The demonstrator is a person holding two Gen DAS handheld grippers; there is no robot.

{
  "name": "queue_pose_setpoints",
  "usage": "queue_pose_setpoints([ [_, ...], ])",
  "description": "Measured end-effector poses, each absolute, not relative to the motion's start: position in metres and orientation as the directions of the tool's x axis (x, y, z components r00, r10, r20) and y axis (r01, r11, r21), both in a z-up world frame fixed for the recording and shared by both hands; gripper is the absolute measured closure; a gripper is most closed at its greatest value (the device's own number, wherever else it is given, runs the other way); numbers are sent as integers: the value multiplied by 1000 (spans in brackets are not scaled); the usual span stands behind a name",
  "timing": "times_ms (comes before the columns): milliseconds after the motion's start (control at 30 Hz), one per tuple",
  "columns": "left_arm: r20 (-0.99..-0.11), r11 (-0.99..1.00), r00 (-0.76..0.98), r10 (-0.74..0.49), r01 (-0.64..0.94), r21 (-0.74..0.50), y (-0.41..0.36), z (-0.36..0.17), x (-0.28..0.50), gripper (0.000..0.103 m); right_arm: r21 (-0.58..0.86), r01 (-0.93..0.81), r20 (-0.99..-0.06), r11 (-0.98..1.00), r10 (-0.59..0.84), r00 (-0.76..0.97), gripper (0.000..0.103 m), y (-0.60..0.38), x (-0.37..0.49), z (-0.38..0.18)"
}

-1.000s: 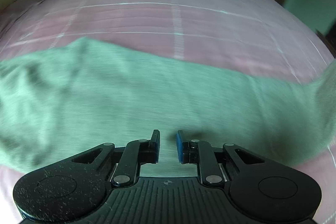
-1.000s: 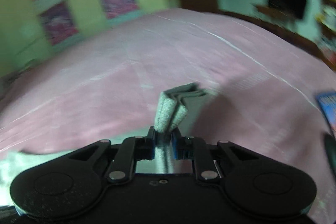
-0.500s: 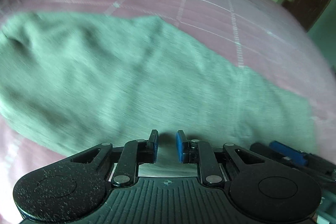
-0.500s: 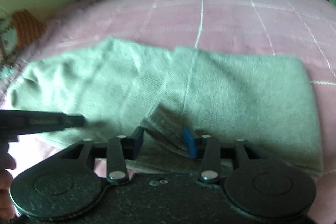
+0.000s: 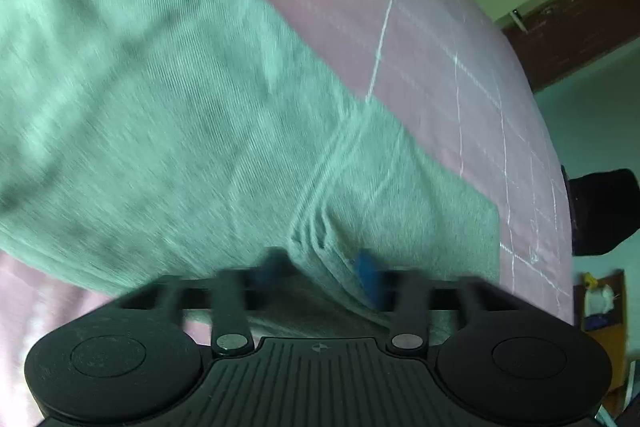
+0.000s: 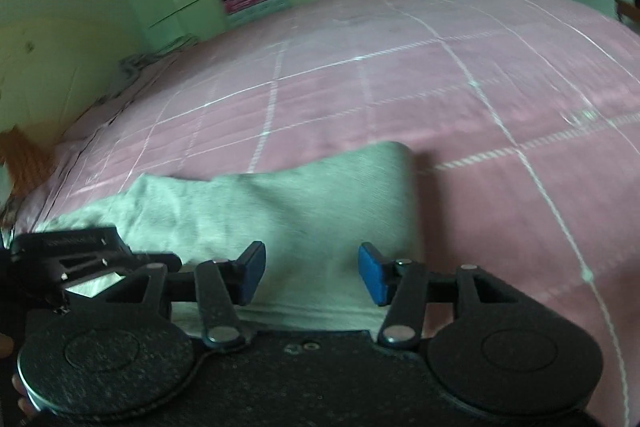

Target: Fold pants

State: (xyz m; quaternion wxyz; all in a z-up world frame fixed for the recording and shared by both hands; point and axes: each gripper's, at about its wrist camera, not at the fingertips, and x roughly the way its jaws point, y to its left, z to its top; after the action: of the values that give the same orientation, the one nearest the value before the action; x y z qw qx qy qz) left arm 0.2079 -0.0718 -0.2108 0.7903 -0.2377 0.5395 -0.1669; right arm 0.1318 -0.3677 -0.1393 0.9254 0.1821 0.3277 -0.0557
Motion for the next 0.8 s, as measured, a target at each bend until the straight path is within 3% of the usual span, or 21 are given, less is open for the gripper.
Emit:
queue_pose_setpoints([
  [167,-761,835,409,-504,4,-551,-87,-213,206,84,311,284,-611,907,-38,791,52,-385,116,-143],
  [333,-655,809,538,-531,92,-580,-63,-157,198,84,327,374,-602,868,-114,791,52,-405,117,-143],
  [433,-618,844,614,-491,160,-511,-32,-125,193,85,308,395,-615,865,-136,777,52,-408,125,-143],
  [633,-747,937,578,-330,105,-333,13,-168,193,83,216,293,-652,931,-86,753,56,-362,155,-151],
  [700,-806,951,511,-299,96,-292,14,-194,194,77,164,250,-671,954,-78,738,62,-341,165,-154],
  [733,-796,953,528,-295,98,-288,13,-197,190,77,138,224,-682,965,-71,728,66,-331,171,-158],
  [800,-792,958,543,-280,101,-270,10,-193,188,76,87,188,-697,978,-75,713,64,-314,178,-164],
])
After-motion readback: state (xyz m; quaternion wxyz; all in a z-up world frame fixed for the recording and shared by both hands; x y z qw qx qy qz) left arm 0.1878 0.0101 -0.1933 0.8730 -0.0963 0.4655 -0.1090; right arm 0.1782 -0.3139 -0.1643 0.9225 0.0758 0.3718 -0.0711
